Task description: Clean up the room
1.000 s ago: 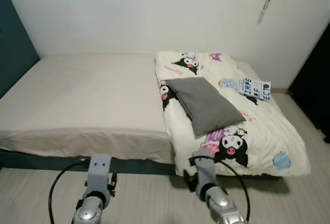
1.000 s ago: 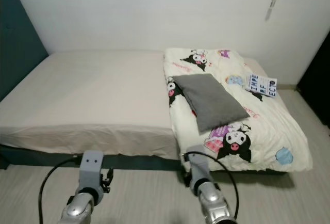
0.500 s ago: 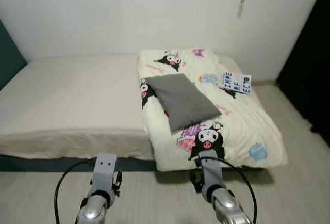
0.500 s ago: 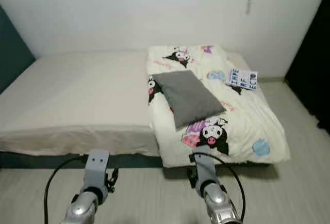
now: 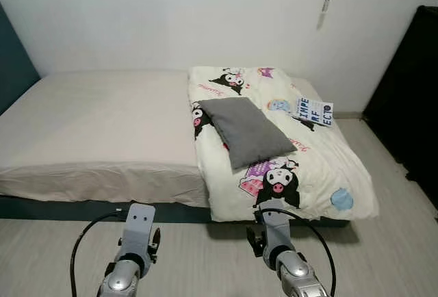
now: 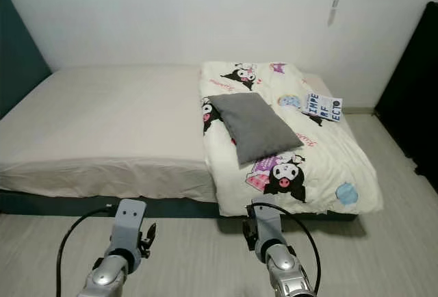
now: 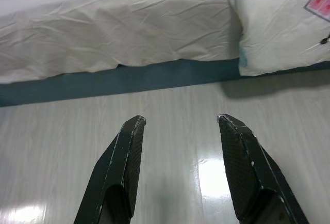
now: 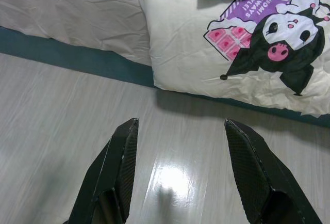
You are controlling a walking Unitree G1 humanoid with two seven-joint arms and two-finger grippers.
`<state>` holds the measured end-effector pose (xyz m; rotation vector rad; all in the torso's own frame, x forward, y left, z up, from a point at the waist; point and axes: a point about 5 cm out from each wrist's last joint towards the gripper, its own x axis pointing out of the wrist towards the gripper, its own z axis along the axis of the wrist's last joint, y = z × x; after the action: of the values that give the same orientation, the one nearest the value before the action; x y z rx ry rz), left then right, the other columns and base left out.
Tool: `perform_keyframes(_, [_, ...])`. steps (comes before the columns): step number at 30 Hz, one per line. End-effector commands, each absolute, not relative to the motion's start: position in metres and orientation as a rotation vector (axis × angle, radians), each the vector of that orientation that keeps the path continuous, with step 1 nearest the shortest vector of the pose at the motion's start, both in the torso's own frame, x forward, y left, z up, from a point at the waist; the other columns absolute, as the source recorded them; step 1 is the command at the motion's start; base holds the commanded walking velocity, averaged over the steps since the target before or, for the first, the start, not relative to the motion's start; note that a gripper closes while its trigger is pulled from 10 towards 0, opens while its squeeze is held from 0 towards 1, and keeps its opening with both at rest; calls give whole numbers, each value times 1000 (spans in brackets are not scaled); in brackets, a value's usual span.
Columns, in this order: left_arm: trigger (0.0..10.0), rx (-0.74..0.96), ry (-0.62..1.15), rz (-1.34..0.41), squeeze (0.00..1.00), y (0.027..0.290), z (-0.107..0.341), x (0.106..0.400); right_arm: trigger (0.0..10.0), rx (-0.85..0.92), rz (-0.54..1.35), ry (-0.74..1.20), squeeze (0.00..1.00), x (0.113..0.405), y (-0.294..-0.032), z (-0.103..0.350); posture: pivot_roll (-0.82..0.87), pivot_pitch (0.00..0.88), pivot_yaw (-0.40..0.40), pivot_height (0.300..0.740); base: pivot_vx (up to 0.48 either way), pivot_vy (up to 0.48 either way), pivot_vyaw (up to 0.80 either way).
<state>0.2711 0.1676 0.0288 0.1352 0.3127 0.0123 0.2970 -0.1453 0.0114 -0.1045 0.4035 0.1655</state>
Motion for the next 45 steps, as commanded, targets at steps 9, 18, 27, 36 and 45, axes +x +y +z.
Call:
perform_keyframes(9, [10000, 131, 326, 4, 0, 166, 26, 270, 10000, -98, 163, 407, 0, 296, -145, 10, 55, 104, 7, 740, 0, 267, 0])
perform_keyframes(18, [10000, 103, 323, 28, 0, 164, 22, 265, 10000, -99, 168, 389, 0, 296, -146, 12, 51, 109, 0, 740, 0, 0, 0])
perform_keyframes(27, [10000, 86, 311, 49, 0, 166, 19, 259, 10000, -147, 200, 386, 0, 294, -143, 10, 50, 110, -19, 740, 0, 0, 0])
perform_keyframes(36, [10000, 93, 295, 72, 0, 167, 17, 259, 10000, -205, 191, 328, 0, 295, -144, 15, 42, 113, -24, 740, 0, 0, 0])
perform_keyframes(45, [10000, 77, 270, 56, 0, 164, 21, 260, 10000, -185, 181, 299, 0, 295, -146, 18, 34, 116, -17, 740, 0, 0, 0])
